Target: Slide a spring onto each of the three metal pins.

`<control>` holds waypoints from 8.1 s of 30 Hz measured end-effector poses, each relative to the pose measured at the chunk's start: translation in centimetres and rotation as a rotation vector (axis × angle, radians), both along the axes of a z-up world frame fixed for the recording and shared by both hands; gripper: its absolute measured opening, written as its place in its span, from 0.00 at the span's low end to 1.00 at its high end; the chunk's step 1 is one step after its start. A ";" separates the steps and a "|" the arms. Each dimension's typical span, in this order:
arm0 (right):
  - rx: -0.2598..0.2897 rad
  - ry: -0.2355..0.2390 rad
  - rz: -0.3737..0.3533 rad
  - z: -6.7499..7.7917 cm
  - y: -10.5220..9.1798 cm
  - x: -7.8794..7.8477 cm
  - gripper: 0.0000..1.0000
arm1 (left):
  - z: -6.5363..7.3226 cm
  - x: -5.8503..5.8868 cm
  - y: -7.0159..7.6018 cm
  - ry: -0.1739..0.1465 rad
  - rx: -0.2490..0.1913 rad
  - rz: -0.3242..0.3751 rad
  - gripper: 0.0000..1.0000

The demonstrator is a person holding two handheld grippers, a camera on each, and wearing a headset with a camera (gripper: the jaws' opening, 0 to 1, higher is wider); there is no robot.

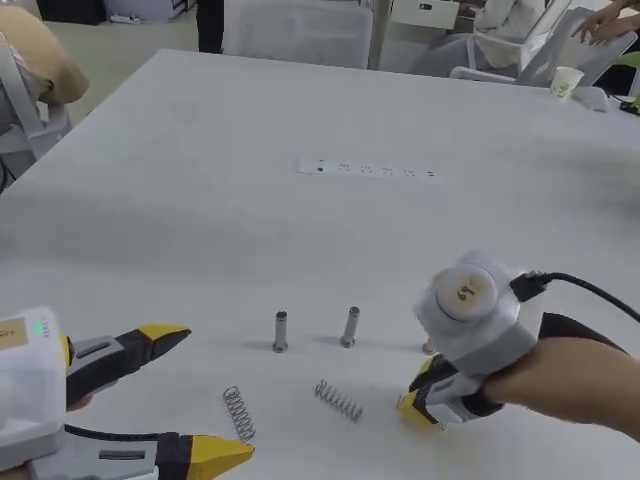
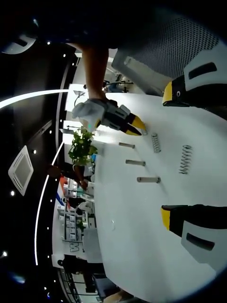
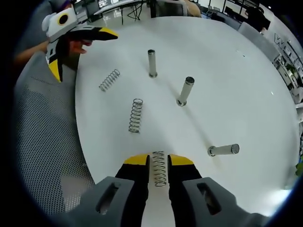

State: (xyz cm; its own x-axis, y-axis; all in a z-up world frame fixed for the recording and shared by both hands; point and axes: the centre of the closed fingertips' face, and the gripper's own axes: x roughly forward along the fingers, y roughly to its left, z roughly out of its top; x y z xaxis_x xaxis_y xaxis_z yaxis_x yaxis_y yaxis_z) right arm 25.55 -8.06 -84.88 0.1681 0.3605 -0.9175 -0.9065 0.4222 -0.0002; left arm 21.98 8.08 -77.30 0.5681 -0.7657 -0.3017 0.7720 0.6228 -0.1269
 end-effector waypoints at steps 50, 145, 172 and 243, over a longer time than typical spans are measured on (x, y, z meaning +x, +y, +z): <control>0.151 -0.056 -0.117 2.3 0.1 0.2 0.08 | 0.4 0.0 -0.4 -0.002 0.004 -0.028 0.79; 0.617 -0.058 0.147 18.4 9.1 -3.9 0.08 | 8.0 -0.5 -9.8 -0.067 -0.083 -0.408 0.02; 0.156 0.096 0.449 13.4 7.5 -7.4 0.08 | 4.6 -3.4 -11.4 -0.061 0.162 -0.564 0.01; 0.065 -0.027 0.194 15.2 0.1 0.5 0.08 | -1.0 0.8 -1.8 0.019 0.166 -0.224 0.66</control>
